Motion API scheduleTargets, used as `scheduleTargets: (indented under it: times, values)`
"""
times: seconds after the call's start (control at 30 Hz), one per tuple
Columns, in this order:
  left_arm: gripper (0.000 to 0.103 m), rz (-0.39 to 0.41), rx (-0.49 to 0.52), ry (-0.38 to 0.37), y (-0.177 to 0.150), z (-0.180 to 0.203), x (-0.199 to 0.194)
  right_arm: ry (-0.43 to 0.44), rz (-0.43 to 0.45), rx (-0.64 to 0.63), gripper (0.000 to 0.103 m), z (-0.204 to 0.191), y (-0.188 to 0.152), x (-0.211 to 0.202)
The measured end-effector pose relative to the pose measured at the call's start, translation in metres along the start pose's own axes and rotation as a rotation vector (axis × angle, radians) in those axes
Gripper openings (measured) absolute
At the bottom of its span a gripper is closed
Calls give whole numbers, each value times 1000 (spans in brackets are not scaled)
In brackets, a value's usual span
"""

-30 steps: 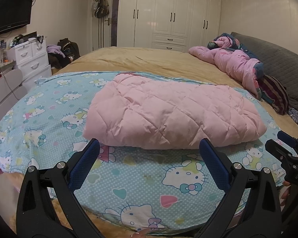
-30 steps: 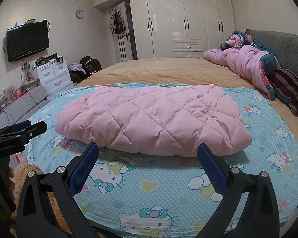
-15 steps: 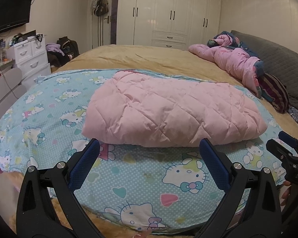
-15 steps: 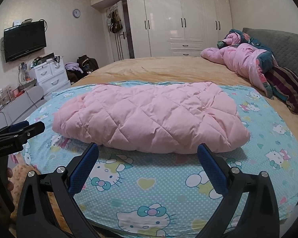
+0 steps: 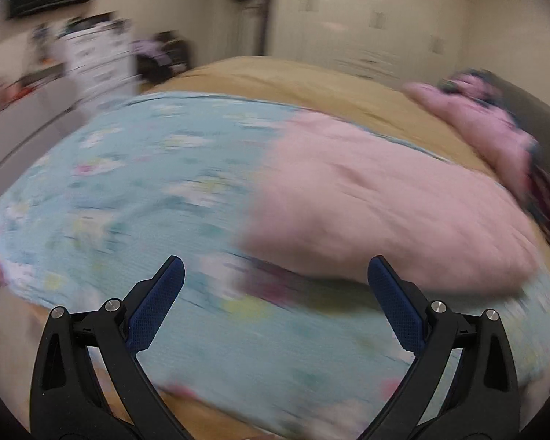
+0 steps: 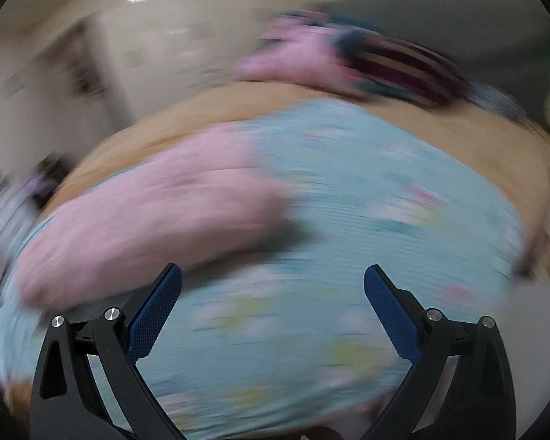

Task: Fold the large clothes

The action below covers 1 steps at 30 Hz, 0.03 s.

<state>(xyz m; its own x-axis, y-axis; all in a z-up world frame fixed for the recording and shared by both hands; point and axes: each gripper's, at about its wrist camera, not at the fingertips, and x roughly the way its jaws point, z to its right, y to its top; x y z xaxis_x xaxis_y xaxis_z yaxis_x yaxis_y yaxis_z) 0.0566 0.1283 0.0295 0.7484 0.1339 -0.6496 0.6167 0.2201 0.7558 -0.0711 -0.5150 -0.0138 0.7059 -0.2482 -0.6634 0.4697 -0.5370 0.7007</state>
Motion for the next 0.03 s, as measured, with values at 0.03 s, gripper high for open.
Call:
scheduleTargets:
  times: [0.03]
  values:
    - [94,15,-32,55,12,-23,9,-82,12,58,99,30,2,4]
